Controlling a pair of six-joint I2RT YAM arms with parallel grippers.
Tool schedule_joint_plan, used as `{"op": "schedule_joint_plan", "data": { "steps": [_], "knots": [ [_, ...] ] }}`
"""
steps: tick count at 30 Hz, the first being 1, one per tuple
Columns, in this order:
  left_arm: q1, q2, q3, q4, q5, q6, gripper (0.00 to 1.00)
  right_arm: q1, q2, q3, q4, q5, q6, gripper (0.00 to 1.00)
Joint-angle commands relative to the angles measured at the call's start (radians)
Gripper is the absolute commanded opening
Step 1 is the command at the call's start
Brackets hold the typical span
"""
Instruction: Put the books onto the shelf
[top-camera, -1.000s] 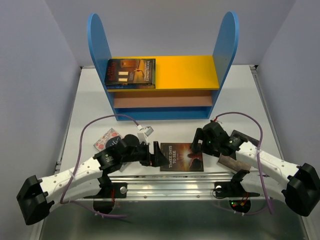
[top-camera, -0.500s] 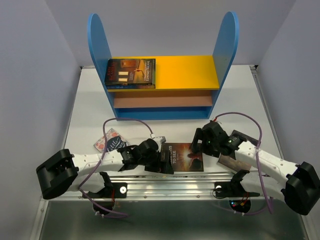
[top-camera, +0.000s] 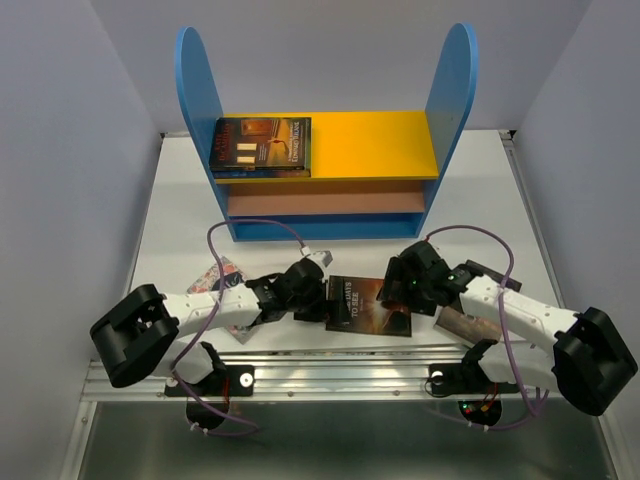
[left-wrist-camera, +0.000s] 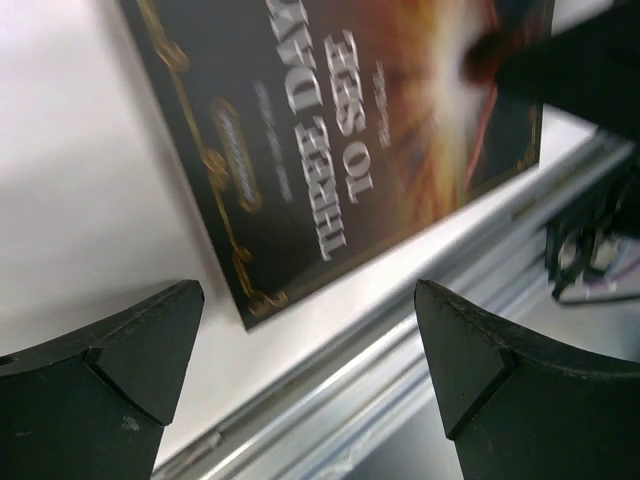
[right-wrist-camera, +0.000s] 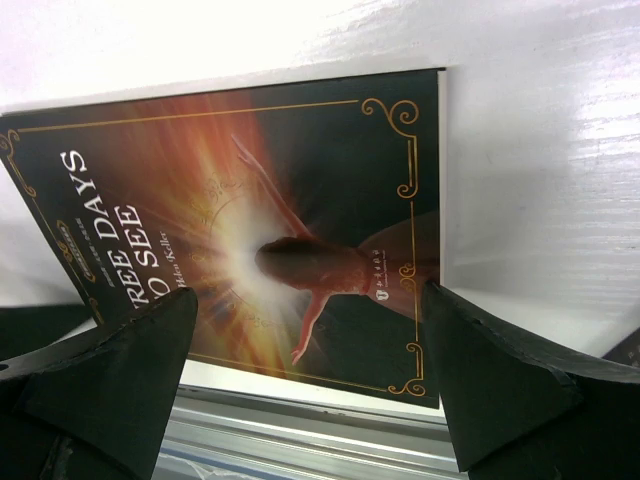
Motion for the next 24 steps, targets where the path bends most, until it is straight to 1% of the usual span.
{"op": "schedule_joint_plan", "data": {
  "steps": [1,2,4,6,8,9,10,12,16,19,21,24],
  "knots": [
    [0.085,0.004,0.070,0.009,-0.084,0.044,0.99,-0.035,0.028,-0.008,0.055,-0.033,-0.003,1.00],
    [0.101,0.008,0.081,0.004,-0.090,0.061,0.99,-0.046,0.030,-0.008,0.066,-0.047,-0.003,1.00],
    [0.132,0.017,0.098,-0.005,-0.102,0.072,0.99,-0.046,0.037,-0.005,0.081,-0.122,-0.006,1.00],
    [0.176,0.024,0.118,-0.011,-0.110,0.093,0.99,-0.046,0.040,-0.009,0.112,-0.179,-0.036,1.00],
    [0.195,0.030,0.144,-0.038,-0.122,0.111,0.99,-0.046,0.028,0.006,0.106,-0.143,-0.070,1.00],
    [0.193,0.025,0.149,-0.051,-0.125,0.122,0.99,-0.046,0.024,0.015,0.100,-0.085,-0.085,1.00],
    [0.195,0.021,0.149,-0.052,-0.119,0.125,0.99,-0.063,0.017,0.027,0.095,-0.078,-0.085,1.00],
    [0.195,-0.005,0.135,-0.052,-0.109,0.124,0.99,-0.109,0.011,0.062,0.084,-0.044,-0.108,1.00],
    [0.187,-0.073,0.072,-0.028,-0.046,0.084,0.99,-0.170,0.013,0.083,0.070,0.011,-0.151,1.00],
    [0.167,-0.098,0.006,0.039,-0.008,0.058,0.99,-0.192,0.013,0.087,0.072,0.026,-0.171,1.00],
    [0.155,-0.084,0.005,0.056,-0.007,0.046,0.99,-0.192,0.022,0.084,0.087,0.020,-0.179,1.00],
    [0.143,-0.021,0.021,0.084,-0.004,0.050,0.99,-0.192,0.062,0.072,0.106,-0.029,-0.182,1.00]
  ]
}}
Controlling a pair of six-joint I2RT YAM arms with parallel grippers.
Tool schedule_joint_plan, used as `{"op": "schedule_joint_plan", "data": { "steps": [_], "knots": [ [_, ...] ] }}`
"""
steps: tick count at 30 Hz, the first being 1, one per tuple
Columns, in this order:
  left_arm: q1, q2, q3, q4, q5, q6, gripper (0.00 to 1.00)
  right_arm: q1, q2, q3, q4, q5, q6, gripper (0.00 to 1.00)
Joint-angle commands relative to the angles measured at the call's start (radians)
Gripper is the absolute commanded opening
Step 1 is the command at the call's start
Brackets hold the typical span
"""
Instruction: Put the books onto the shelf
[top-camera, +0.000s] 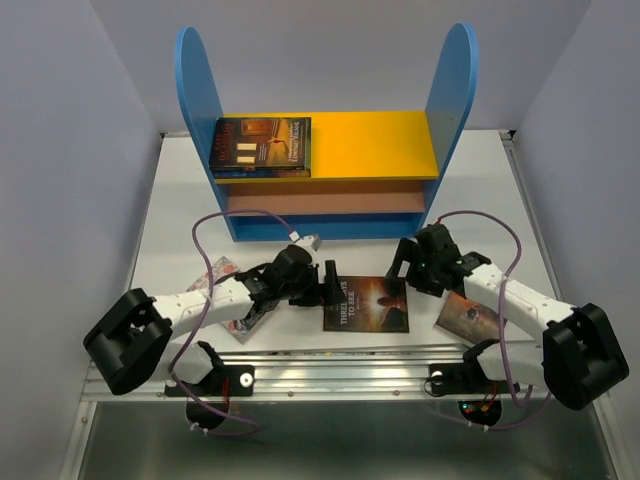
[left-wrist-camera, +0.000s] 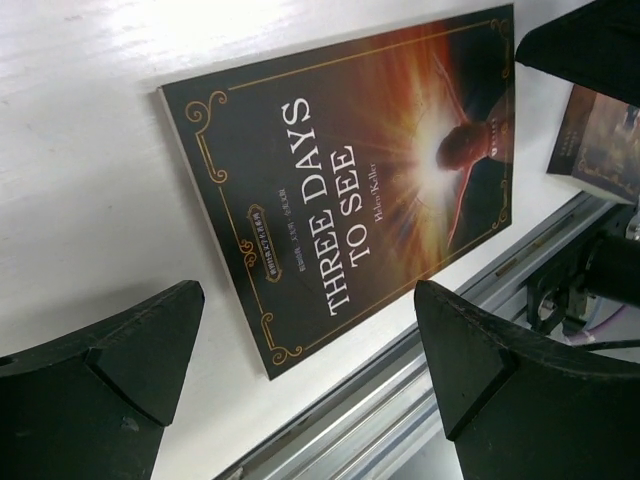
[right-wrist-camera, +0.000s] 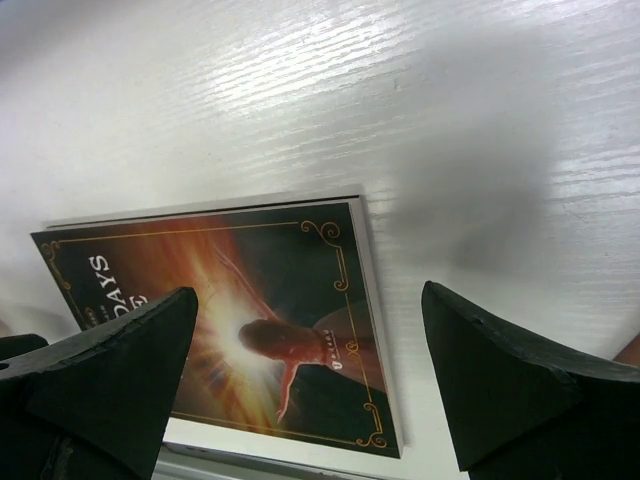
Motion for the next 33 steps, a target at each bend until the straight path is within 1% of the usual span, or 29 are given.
{"op": "schedule_joint_plan", "data": {
  "steps": [1,2,4,5,8,9,10,11,13,14,15,18,20,21,22,25,26,27,29,30,33],
  "knots": [
    [-0.019,0.077,0.014,0.091,0.033,-0.009,0.99,-0.013,0.045,0.012,0.053,-0.038,-0.035,1.00],
    [-0.022,0.093,0.017,0.099,0.037,-0.008,0.98,-0.013,0.051,0.005,0.066,-0.047,-0.035,1.00],
    [-0.024,0.129,0.026,0.108,0.038,0.002,0.95,-0.013,0.060,-0.015,0.110,-0.070,-0.035,1.00],
    [-0.024,0.139,0.034,0.104,0.035,0.003,0.93,-0.013,0.069,-0.023,0.124,-0.114,-0.035,1.00],
    [-0.025,0.156,0.034,0.102,0.023,0.002,0.83,-0.013,0.089,-0.041,0.170,-0.171,-0.029,1.00],
    [-0.025,0.165,0.035,0.101,0.017,0.003,0.76,-0.013,0.094,-0.043,0.181,-0.185,-0.027,1.00],
    [-0.025,0.171,0.035,0.101,0.011,0.002,0.72,-0.022,0.098,-0.044,0.182,-0.219,-0.021,0.99],
    [-0.025,0.179,0.037,0.102,0.011,0.000,0.65,-0.022,0.097,-0.044,0.192,-0.237,-0.020,0.98],
    [-0.028,0.206,0.045,0.099,0.007,0.005,0.57,-0.022,0.086,-0.047,0.201,-0.291,-0.012,0.95],
    [-0.030,0.214,0.049,0.098,0.006,0.005,0.49,-0.022,0.070,-0.046,0.205,-0.303,-0.007,0.93],
    [-0.036,0.232,0.054,0.095,0.001,0.005,0.45,-0.022,0.057,-0.044,0.210,-0.320,-0.004,0.89],
    [-0.042,0.258,0.069,0.085,-0.012,0.005,0.37,-0.022,0.013,-0.034,0.210,-0.369,0.007,0.82],
    [-0.042,0.269,0.078,0.078,-0.028,0.003,0.34,-0.022,-0.007,-0.028,0.210,-0.415,0.019,0.73],
    [-0.042,0.277,0.081,0.075,-0.035,0.002,0.30,-0.022,-0.015,-0.026,0.210,-0.430,0.019,0.70],
    [-0.042,0.280,0.086,0.072,-0.042,0.000,0.30,-0.022,-0.029,-0.026,0.208,-0.456,0.023,0.66],
    [-0.042,0.291,0.092,0.053,-0.065,-0.003,0.30,-0.022,-0.046,-0.032,0.204,-0.484,0.020,0.63],
    [-0.042,0.292,0.097,0.050,-0.068,-0.003,0.30,-0.022,-0.052,-0.034,0.195,-0.493,0.013,0.59],
    [-0.042,0.294,0.098,0.045,-0.071,-0.003,0.30,-0.022,-0.053,-0.040,0.192,-0.501,0.004,0.58],
    [-0.042,0.297,0.103,0.044,-0.075,-0.001,0.30,-0.022,-0.044,-0.041,0.163,-0.513,-0.045,0.54],
    [-0.042,0.298,0.106,0.042,-0.078,0.002,0.30,-0.022,-0.038,-0.040,0.144,-0.504,-0.056,0.54],
    [-0.042,0.306,0.123,0.041,-0.078,0.012,0.30,-0.022,-0.011,-0.028,0.095,-0.452,-0.104,0.40]
  ]
}}
